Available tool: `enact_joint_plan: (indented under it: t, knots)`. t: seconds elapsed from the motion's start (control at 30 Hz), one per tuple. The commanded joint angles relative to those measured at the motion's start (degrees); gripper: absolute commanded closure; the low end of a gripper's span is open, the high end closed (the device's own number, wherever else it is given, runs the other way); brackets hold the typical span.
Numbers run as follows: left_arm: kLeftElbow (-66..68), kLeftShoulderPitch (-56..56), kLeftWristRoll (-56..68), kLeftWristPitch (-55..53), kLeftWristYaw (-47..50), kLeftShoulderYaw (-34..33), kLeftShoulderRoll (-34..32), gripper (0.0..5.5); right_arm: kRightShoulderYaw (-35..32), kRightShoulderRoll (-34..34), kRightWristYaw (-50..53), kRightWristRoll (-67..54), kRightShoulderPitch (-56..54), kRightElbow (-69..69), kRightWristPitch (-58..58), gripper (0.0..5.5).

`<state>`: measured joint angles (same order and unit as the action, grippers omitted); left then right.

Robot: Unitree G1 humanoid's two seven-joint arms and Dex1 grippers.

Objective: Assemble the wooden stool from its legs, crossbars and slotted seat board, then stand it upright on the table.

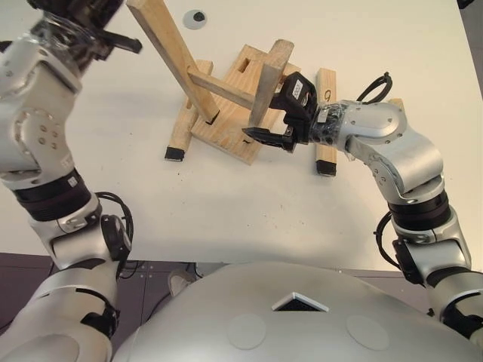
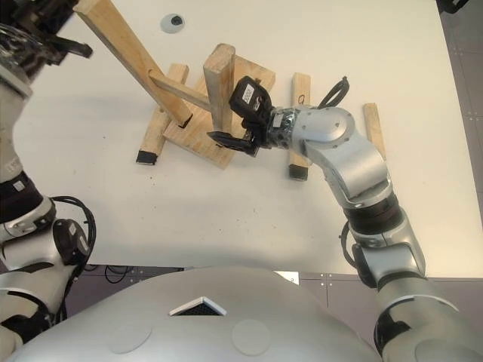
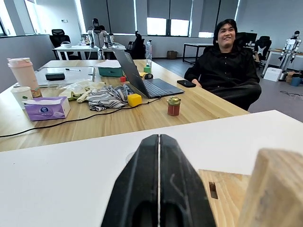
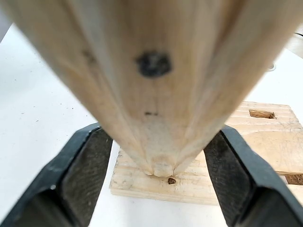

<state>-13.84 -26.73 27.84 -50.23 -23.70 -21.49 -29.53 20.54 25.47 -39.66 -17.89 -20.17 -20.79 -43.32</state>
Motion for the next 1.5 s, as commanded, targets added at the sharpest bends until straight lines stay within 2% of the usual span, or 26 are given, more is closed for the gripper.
enact_joint_plan:
  t: [0.03, 0.13, 0.3, 0.37, 0.47, 0.53, 0.6, 0.63, 0.7, 0.77, 0.83, 0.9, 0.97, 1.07, 1.2, 1.5]
  knots:
    - [3.58, -5.71, 2.90, -1.22, 1.58, -3.01, -0.38, 5.50, -0.49, 2.23, -0.59, 0.38, 2.11, -2.55, 0.11, 2.37]
    - [8.69, -14.75, 8.15, -6.45, 3.42, -5.03, 0.78, 5.50, 0.33, 4.73, -2.09, 1.42, 2.78, -2.65, 0.33, 2.37]
    - [12.76, -23.51, 11.01, -12.69, 3.49, 0.65, 1.91, 5.50, 1.83, 9.79, -5.65, 3.77, 4.59, -2.58, 2.20, 2.37]
    - [13.26, -22.68, 10.78, -14.52, 3.55, 3.01, 2.24, 5.50, 2.79, 12.50, -7.38, 5.64, 4.97, -1.25, 3.95, 2.37]
    - [7.83, -11.90, 13.40, -24.77, 1.95, 7.78, 0.57, 5.50, 2.10, 14.36, -8.00, 7.85, 4.84, 2.73, 6.54, 2.37]
    - [2.62, -6.62, 15.74, -29.88, 1.25, 8.19, -0.35, 5.50, 1.22, 14.50, -7.72, 9.20, 4.58, 6.16, 8.15, 2.37]
    - [0.82, -5.62, 16.45, -30.31, 1.07, 7.64, -0.97, 5.50, 1.05, 14.33, -6.05, 11.67, 3.53, 10.59, 10.57, 2.37]
    - [0.90, -6.54, 16.29, -27.97, 1.26, 6.89, -0.54, 5.50, 0.58, 13.65, -5.14, 12.77, 2.12, 13.25, 11.74, 2.37]
    - [2.81, -12.21, 16.58, -18.95, 3.39, 1.25, 2.72, 5.50, -0.86, 11.83, -3.84, 14.14, -2.16, 18.56, 14.50, 2.37]
    - [5.49, -18.17, 19.96, -13.79, 6.59, -6.88, 5.13, 5.50, -2.54, 9.94, -3.49, 14.06, -6.62, 23.41, 16.64, 2.37]
    - [8.12, -21.29, 23.08, -11.66, 9.97, -13.54, 4.70, 5.50, -4.09, 7.09, -2.80, 13.88, -11.44, 30.28, 19.45, 2.37]
    - [9.96, -21.30, 23.22, -11.26, 12.47, -16.42, 2.37, 5.50, -4.70, 3.94, -1.81, 14.50, -15.71, 38.16, 23.51, 2.37]
    - [12.27, -17.26, 17.22, -11.41, 13.23, -12.47, -2.78, 5.50, -4.75, 1.23, -1.34, 15.53, -18.89, 45.77, 27.73, 2.37]
    - [11.49, -5.25, 2.63, -2.27, 6.69, 2.21, -13.49, 5.50, -4.47, -1.48, -2.90, 16.72, -22.47, 55.75, 33.62, 2.92]
    - [0.51, 8.94, 2.34, -4.88, -7.70, 13.74, -22.17, 5.50, -2.91, -3.00, -2.78, 21.31, -25.51, 67.23, 41.25, 3.58]
    - [-9.69, 16.70, 4.62, -10.01, -14.56, 20.44, -21.96, 5.50, -5.09, -6.69, -5.44, 21.93, -27.97, 76.62, 47.24, 5.02]
